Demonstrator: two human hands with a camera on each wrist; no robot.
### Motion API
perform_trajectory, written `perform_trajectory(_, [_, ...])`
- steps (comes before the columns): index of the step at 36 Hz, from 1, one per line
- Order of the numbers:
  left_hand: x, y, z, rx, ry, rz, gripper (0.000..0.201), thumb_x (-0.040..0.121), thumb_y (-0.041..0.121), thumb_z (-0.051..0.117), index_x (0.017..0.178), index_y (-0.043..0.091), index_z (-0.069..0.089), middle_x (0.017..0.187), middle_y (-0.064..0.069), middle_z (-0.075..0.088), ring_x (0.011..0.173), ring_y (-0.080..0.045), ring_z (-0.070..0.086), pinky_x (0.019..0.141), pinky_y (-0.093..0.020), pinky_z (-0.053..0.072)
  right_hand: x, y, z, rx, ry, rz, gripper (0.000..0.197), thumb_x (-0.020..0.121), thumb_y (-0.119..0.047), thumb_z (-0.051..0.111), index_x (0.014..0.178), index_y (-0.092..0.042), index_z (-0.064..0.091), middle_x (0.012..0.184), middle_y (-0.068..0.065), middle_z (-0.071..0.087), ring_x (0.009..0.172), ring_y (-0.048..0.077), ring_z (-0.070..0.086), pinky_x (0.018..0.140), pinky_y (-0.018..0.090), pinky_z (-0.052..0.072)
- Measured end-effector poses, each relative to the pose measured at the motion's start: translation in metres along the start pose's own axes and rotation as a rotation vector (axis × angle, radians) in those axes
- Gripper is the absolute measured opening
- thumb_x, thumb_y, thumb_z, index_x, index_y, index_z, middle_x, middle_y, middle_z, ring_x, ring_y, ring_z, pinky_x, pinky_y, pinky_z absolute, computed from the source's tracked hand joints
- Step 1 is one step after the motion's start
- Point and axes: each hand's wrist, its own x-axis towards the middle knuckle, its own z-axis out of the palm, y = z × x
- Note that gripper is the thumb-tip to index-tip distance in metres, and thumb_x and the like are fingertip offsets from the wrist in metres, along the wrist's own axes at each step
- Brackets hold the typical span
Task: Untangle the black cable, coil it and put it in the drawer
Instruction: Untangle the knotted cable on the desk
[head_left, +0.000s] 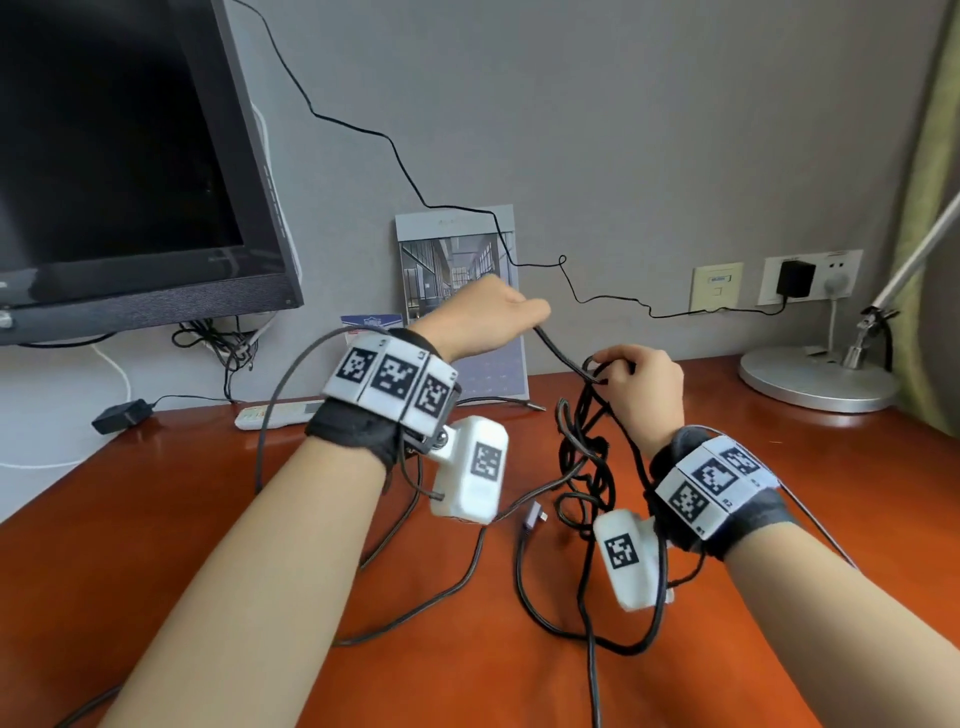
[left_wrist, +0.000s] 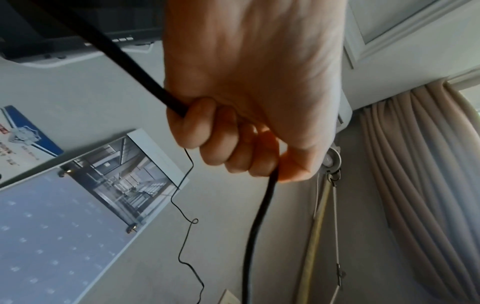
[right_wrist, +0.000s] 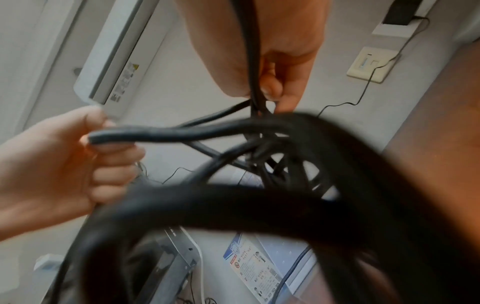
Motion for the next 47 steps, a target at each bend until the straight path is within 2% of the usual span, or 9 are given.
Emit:
perform_trajectory(7, [-0.013, -0.024, -0.031, -0.252, 0.137, -0.137, 0.034, 0.073, 0.03, 0.055, 0.052, 0.02, 0.031, 0.042, 0.008, 0.023, 0.034, -0.008, 0.016, 0.039, -0.017, 0.012, 0.007, 0.015, -0.002, 0.05, 0.021, 0.152, 0.039, 0.085, -0.002, 0.037, 0.089, -0.018, 0.072, 0.07, 0.008, 0.064, 0.034, 0.011, 0.054, 0.051, 0.025, 0.051])
perform_trajectory(16, [-0.022, -0.087, -0.065, -0.467, 0.457, -0.325, 0.035, 0.085, 0.016, 0.05, 0.055, 0.021, 0.032, 0.044, 0.008, 0.025, 0.029, -0.005, 0.018, 0.035, -0.012, 0.013, 0.012, 0.043, -0.006, -0.048, 0.059, 0.233, 0.035, 0.085, -0.005, 0.041, 0.091, -0.015, 0.074, 0.077, 0.015, 0.07, 0.066, 0.037, 0.067, 0.069, 0.036, 0.057])
perform_trajectory(21, [-0.035, -0.13, -0.095, -0.638, 0.64, -0.444, 0.032, 0.083, 0.017, 0.045, 0.058, 0.025, 0.027, 0.036, 0.012, 0.02, 0.031, -0.005, 0.013, 0.034, -0.011, 0.009, 0.01, 0.063, -0.018, -0.049, 0.115, 0.361, 0.036, 0.085, -0.007, 0.04, 0.088, -0.02, 0.074, 0.081, 0.014, 0.069, 0.068, 0.035, 0.067, 0.058, 0.028, 0.053])
perform_trajectory(24, [-0.039, -0.152, -0.096, -0.615, 0.638, -0.528, 0.03, 0.081, 0.018, 0.045, 0.059, 0.024, 0.026, 0.036, 0.013, 0.021, 0.028, -0.005, 0.015, 0.033, -0.011, 0.011, 0.009, 0.062, -0.021, -0.05, 0.13, 0.361, 0.037, 0.085, -0.006, 0.039, 0.089, -0.02, 0.074, 0.092, 0.019, 0.07, 0.079, 0.038, 0.067, 0.08, 0.042, 0.056])
perform_trajectory(28, [-0.045, -0.169, -0.087, -0.51, 0.67, -0.654, 0.019, 0.079, 0.024, 0.05, 0.063, 0.015, 0.043, 0.038, 0.0, 0.038, 0.038, -0.02, 0.034, 0.035, -0.012, 0.017, 0.01, 0.055, -0.018, -0.028, 0.151, 0.355, 0.036, 0.087, -0.006, 0.04, 0.094, -0.016, 0.074, 0.093, 0.02, 0.069, 0.074, 0.032, 0.061, 0.074, 0.03, 0.05])
perform_trajectory(30, [-0.042, -0.182, -0.081, -0.386, 0.627, -0.749, 0.032, 0.076, 0.03, 0.051, 0.085, 0.002, 0.062, 0.076, -0.026, 0.063, 0.066, -0.038, 0.057, 0.046, -0.02, 0.032, 0.011, 0.05, -0.018, -0.021, 0.148, 0.337, 0.036, 0.087, -0.005, 0.04, 0.095, -0.015, 0.074, 0.094, 0.02, 0.069, 0.076, 0.032, 0.061, 0.075, 0.03, 0.049])
perform_trajectory(33, [-0.038, -0.175, -0.071, -0.147, 0.379, -0.804, 0.026, 0.082, 0.026, 0.05, 0.08, 0.002, 0.058, 0.094, -0.027, 0.05, 0.071, -0.034, 0.053, 0.059, -0.028, 0.032, 0.011, 0.043, -0.016, -0.021, 0.128, 0.294, 0.036, 0.086, -0.005, 0.04, 0.094, -0.014, 0.074, 0.093, 0.018, 0.07, 0.082, 0.037, 0.065, 0.084, 0.037, 0.053])
perform_trajectory(40, [-0.003, -0.123, -0.028, 0.286, 0.163, -0.57, 0.041, 0.088, 0.029, 0.049, 0.12, 0.006, 0.056, 0.129, -0.016, 0.052, 0.121, -0.034, 0.044, 0.103, -0.045, 0.036, 0.008, 0.024, -0.011, -0.046, 0.092, 0.163, 0.038, 0.086, -0.004, 0.038, 0.095, -0.013, 0.074, 0.088, 0.019, 0.07, 0.081, 0.038, 0.065, 0.083, 0.038, 0.052])
perform_trajectory(47, [0.014, -0.021, 0.046, 0.12, -0.099, 0.07, 0.04, 0.091, 0.001, 0.044, 0.127, 0.016, 0.053, 0.138, -0.005, 0.043, 0.125, -0.022, 0.042, 0.1, -0.031, 0.036, 0.004, 0.01, -0.008, -0.043, 0.071, 0.088, 0.036, 0.088, -0.003, 0.039, 0.098, -0.011, 0.073, 0.09, 0.018, 0.07, 0.075, 0.029, 0.058, 0.081, 0.037, 0.051])
